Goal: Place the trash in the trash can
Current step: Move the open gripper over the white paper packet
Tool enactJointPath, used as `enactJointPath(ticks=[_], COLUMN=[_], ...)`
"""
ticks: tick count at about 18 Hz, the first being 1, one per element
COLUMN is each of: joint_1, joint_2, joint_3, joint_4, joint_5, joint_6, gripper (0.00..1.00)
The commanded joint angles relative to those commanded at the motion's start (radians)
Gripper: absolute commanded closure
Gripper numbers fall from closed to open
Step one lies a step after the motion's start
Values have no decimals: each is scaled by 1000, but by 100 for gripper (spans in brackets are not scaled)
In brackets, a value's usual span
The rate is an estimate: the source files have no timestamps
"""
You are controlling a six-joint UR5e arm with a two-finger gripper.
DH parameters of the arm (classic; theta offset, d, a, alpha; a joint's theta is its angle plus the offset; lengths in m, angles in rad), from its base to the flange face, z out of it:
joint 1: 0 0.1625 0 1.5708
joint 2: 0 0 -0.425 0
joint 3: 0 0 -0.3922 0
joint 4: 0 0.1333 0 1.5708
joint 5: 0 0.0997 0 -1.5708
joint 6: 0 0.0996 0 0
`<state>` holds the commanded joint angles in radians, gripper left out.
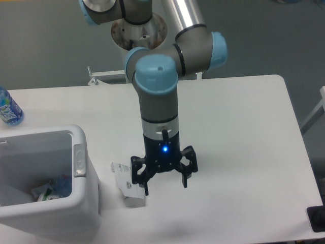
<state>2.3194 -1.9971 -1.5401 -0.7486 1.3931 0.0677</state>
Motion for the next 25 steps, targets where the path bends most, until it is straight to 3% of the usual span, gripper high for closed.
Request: enactJointPath(ticks=[4,7,10,25], joint_1=[0,0,-2,-58], joint_2=[-46,-49,-35,-12], joint_3=[-24,-38,-112,-245], joint_4=[-23,-23,-22,-22], joint_5=[17,38,47,49], joint_6=[-23,-29,-9,258], gripper=[0,0,0,0])
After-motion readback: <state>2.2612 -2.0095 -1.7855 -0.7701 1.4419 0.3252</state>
